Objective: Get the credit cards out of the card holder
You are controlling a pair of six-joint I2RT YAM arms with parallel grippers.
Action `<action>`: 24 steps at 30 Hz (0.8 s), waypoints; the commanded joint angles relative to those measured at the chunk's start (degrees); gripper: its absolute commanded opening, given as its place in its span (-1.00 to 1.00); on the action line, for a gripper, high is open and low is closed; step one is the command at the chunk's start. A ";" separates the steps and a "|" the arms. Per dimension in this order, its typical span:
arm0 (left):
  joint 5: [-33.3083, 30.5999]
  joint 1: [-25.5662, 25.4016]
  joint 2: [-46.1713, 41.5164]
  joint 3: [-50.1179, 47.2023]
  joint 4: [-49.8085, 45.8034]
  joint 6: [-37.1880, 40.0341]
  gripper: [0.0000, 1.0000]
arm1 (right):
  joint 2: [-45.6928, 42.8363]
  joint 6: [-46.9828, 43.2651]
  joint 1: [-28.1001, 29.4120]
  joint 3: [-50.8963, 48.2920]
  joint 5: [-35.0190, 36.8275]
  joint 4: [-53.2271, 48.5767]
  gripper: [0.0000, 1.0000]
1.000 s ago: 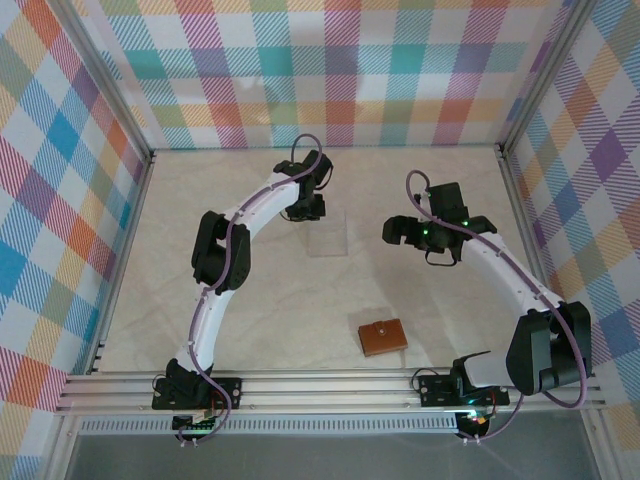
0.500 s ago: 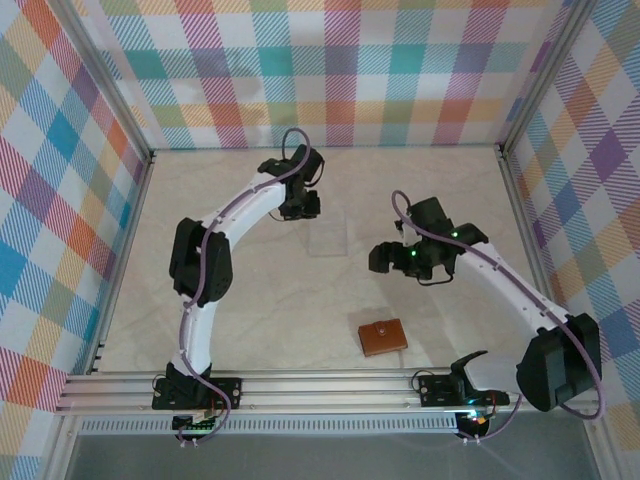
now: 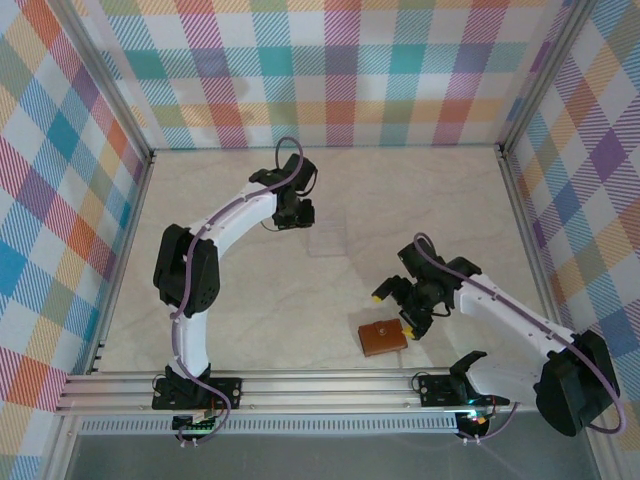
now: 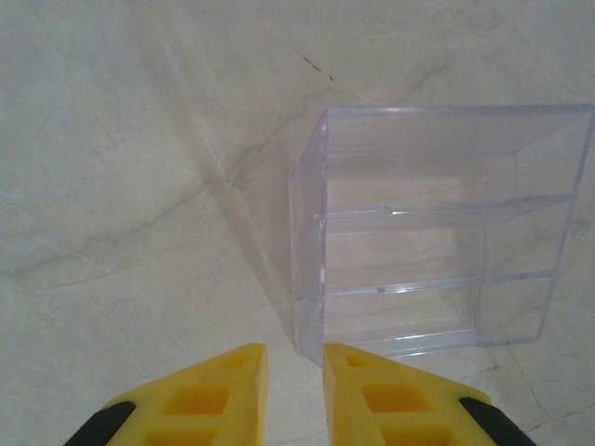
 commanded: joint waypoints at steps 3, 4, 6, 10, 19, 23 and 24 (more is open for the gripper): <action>0.68 -0.54 -3.08 -0.41 1.59 1.49 -0.52 | -2.37 24.80 0.98 -2.79 -0.39 -3.00 0.91; 0.34 -0.50 -3.21 -0.37 1.50 1.54 -0.52 | -2.85 26.51 1.13 -3.75 -0.76 -2.56 0.92; 0.00 -0.46 -3.37 -0.19 1.49 1.78 -0.52 | -3.52 30.00 1.08 -6.16 -1.78 -0.42 0.94; -0.13 -0.45 -3.65 -0.09 2.10 1.66 -0.51 | -1.83 32.60 1.15 -8.26 -2.91 2.71 1.00; -0.88 0.31 -3.88 -0.64 2.20 1.83 -0.50 | 5.81 33.68 1.44 -9.64 -4.58 9.95 0.99; -0.92 0.76 -4.09 -0.55 1.98 2.11 -0.49 | 7.70 33.03 1.47 -9.96 -4.26 11.30 0.95; -1.06 0.94 -4.23 -0.50 1.90 2.29 -0.49 | 8.14 32.82 1.53 -10.10 -4.06 11.59 0.94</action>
